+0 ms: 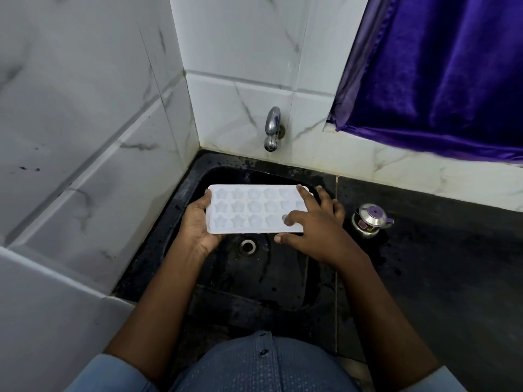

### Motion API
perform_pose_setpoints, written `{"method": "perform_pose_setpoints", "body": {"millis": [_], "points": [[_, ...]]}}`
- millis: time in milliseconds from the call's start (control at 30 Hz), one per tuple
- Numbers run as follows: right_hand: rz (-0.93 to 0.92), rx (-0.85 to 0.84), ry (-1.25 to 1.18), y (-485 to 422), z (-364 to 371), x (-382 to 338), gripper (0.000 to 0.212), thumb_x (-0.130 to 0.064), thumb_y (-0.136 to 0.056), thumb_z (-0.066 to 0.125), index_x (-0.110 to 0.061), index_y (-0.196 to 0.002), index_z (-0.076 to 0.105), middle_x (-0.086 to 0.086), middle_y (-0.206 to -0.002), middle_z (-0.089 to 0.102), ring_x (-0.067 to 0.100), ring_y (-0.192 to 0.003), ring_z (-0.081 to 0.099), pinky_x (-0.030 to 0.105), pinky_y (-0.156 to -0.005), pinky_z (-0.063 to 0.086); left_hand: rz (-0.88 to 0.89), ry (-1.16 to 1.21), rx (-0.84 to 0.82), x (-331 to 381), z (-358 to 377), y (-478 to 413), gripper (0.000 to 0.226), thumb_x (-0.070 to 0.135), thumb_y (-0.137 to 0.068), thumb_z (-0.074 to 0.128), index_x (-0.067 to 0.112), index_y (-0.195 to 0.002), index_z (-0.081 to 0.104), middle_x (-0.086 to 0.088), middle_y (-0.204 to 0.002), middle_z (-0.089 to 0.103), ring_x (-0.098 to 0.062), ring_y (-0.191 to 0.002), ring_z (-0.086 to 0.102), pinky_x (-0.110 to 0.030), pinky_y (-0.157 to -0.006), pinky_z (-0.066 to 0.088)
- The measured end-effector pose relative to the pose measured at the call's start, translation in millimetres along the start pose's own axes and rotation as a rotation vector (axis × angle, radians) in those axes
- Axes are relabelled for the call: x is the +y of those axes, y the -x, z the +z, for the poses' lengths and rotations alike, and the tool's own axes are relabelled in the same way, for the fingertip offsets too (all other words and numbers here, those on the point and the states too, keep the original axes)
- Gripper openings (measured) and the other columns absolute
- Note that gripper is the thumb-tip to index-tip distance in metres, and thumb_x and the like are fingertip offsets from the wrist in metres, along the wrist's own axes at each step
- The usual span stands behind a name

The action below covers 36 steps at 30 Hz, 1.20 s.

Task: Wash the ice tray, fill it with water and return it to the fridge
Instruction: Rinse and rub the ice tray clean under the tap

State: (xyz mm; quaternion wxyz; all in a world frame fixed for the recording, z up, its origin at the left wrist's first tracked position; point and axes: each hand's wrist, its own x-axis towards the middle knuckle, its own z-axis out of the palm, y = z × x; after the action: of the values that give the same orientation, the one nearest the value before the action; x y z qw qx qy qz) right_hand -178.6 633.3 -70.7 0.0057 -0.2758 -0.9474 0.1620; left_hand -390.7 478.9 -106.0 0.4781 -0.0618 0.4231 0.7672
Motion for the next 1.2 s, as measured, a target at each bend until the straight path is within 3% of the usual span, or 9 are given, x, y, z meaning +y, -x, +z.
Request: {"method": "perform_pose_setpoints", "body": {"millis": [233,800,1200], "points": [[0.000,0.026,0.005,-1.0,2.7,-4.1,0.052,-0.082,-0.082,0.057,-0.040,-0.110,0.069,-0.006,-0.176,-0.003,0.023,-0.157,-0.021,0.054,-0.120,-0.015,0.009,0.001,0.006,2.0,-1.5,1.0,0.044,0.041,-0.110,0.048,0.006,-0.122,0.072,-0.020,-0.115,0.079,-0.037,-0.096,0.080,-0.048,-0.065,0.066],[0.005,0.049,-0.020,0.4,4.1,-6.5,0.052,-0.085,-0.084,0.052,-0.040,-0.104,0.069,-0.007,-0.175,0.002,0.023,-0.158,-0.017,0.053,-0.120,-0.015,-0.009,0.011,-0.004,2.8,-3.0,0.5,0.045,0.041,-0.110,0.049,0.004,-0.120,0.072,-0.022,-0.115,0.079,-0.039,-0.094,0.080,-0.050,-0.063,0.065],[0.009,0.054,-0.022,4.1,8.0,-7.2,0.057,-0.085,-0.085,0.048,-0.042,-0.114,0.070,-0.006,-0.176,0.004,0.024,-0.159,-0.015,0.055,-0.121,-0.014,0.006,-0.015,0.011,2.9,-4.3,2.9,0.045,0.042,-0.111,0.047,0.006,-0.122,0.071,-0.019,-0.115,0.079,-0.037,-0.095,0.080,-0.048,-0.065,0.066]]}}
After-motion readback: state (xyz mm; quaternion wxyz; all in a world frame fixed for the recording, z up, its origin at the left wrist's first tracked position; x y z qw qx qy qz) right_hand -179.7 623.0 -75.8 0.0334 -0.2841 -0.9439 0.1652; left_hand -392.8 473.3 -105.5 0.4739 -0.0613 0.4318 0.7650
